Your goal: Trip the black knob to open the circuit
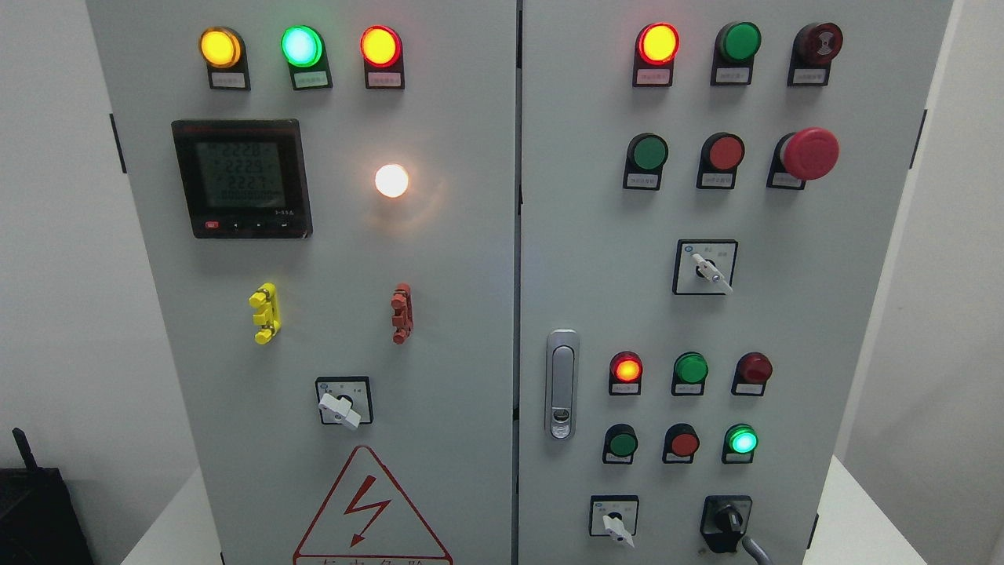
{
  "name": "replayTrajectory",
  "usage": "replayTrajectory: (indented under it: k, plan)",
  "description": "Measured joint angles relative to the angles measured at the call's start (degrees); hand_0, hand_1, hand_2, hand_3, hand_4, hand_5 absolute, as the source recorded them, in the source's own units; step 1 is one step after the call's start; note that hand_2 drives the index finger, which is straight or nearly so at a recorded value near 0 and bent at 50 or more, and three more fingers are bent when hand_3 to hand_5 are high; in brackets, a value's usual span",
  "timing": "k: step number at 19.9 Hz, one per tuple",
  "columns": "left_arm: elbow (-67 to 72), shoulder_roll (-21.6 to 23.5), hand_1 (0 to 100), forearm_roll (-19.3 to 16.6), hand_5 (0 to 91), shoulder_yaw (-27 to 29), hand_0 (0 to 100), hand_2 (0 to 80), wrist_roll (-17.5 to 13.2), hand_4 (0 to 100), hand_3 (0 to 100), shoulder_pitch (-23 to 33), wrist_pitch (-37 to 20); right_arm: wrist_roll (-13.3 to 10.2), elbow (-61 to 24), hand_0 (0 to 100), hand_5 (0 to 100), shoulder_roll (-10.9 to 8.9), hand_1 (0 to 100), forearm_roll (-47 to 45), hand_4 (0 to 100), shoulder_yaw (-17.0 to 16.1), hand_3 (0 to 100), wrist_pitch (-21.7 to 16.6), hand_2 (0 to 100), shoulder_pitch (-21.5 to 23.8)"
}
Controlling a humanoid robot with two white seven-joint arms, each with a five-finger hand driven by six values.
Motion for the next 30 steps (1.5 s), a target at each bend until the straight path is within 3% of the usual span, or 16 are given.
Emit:
replayTrajectory:
  k: [4,9,12,14,16,19,25,30]
  plan:
    - [0.00,0.00,39,0.00,0.0,0.00,12,0.0,0.00,0,0,0.00,0.00,0.02,-0.18,0,93,-0.02,0,0.02,97,-0.16,100,-0.12,5,0.61]
    - [0.00,0.00,39,0.00,0.0,0.00,12,0.0,0.00,0,0,0.00,0.01,0.03,-1.10,0,81,0.04,0,0.04,92,-0.20,100,-0.38,4,2.40]
    - [0.00,0.00,39,0.00,0.0,0.00,12,0.0,0.00,0,0,0.00,0.01,0.04,-2.17,0,74,0.09,0,0.05,83,0.20,97,-0.50,3,4.16]
    - [0.00,0.00,39,0.00,0.0,0.00,12,0.0,0.00,0,0,0.00,0.01,0.08,-3.00,0,63,0.17,0,0.05,72,0.46,87,-0.68,2,5.53]
    - [0.00,0.00,39,0.00,0.0,0.00,12,0.0,0.00,0,0,0.00,0.01,0.75,-3.84,0,39,0.27,0,0.05,43,0.69,53,-1.04,2,6.98]
    - [0.00,0.00,39,0.00,0.0,0.00,12,0.0,0.00,0,0,0.00,0.01,2.04,-5.00,0,25,0.40,0,0.05,25,0.99,32,-2.32,2,9.07]
    - [0.00,0.00,39,0.00,0.0,0.00,12,0.0,0.00,0,0,0.00,0.02,3.24,-6.97,0,1,0.58,0,0.07,2,1.34,8,-5.11,0,12.75]
    - [0.00,0.00,39,0.00,0.0,0.00,12,0.0,0.00,0,0,0.00,0.01,3.43,-8.12,0,0,0.68,0,0.08,0,1.53,5,-5.66,0,14.55]
